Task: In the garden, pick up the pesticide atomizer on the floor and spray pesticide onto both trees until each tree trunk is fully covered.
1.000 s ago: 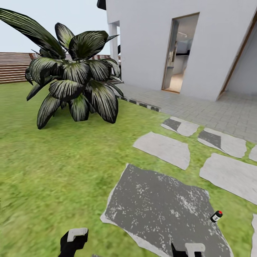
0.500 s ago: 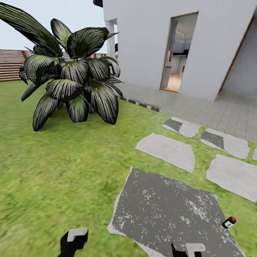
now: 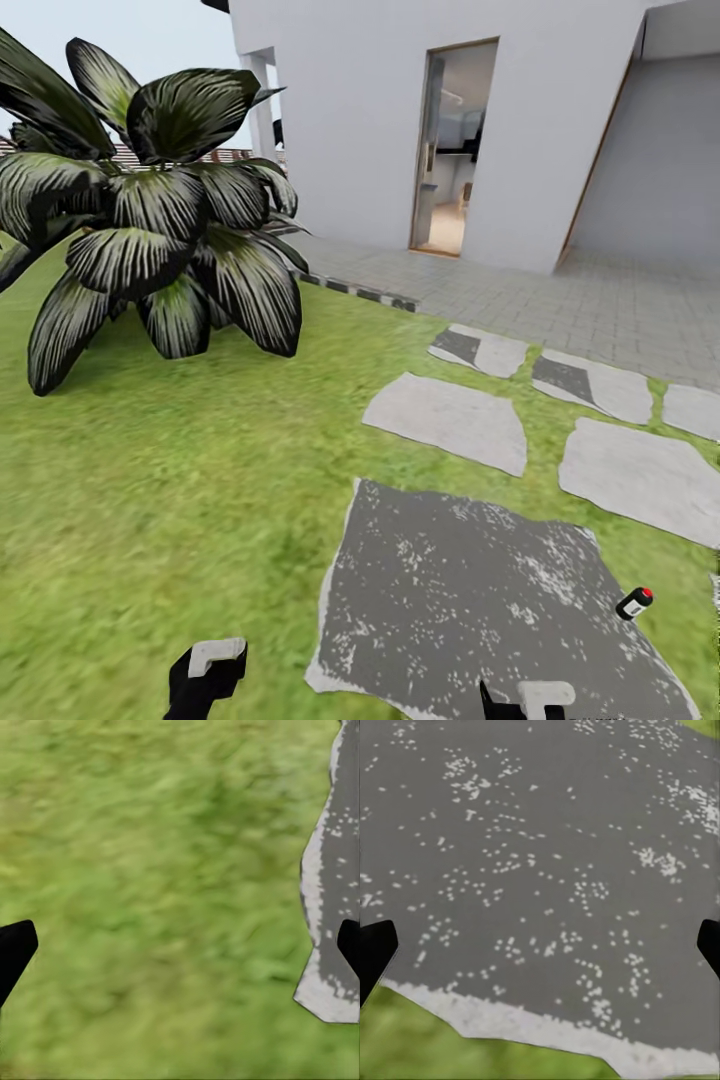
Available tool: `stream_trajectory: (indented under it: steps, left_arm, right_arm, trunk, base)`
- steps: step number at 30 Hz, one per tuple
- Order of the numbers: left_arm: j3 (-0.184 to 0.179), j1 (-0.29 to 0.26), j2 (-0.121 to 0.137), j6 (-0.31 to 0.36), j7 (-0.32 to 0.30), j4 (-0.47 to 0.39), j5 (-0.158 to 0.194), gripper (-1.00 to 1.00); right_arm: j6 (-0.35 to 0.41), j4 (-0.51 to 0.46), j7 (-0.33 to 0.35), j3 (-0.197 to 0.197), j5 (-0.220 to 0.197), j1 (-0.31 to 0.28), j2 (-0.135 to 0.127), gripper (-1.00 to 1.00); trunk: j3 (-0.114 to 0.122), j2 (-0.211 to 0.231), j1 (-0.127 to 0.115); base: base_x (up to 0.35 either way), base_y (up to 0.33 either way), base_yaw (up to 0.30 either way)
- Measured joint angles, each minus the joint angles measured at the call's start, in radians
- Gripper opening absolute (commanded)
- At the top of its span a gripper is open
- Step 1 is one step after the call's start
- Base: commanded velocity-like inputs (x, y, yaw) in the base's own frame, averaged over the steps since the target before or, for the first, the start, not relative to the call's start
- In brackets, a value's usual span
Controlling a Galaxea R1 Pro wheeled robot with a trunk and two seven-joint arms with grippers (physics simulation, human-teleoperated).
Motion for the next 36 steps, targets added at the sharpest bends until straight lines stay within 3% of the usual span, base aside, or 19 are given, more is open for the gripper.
stream_trajectory:
  steps: [36]
  left_arm:
    - [0.0, 0.002, 0.0, -0.001, 0.0, 0.0, 0.002, 1.0]
  right_arm:
    - [0.0, 0.0, 0.0, 0.0, 0.001, 0.0, 0.0, 1.0]
  trunk:
    - [0.0, 0.0, 0.0]
  base:
    - [0.019, 0.276, -0.264]
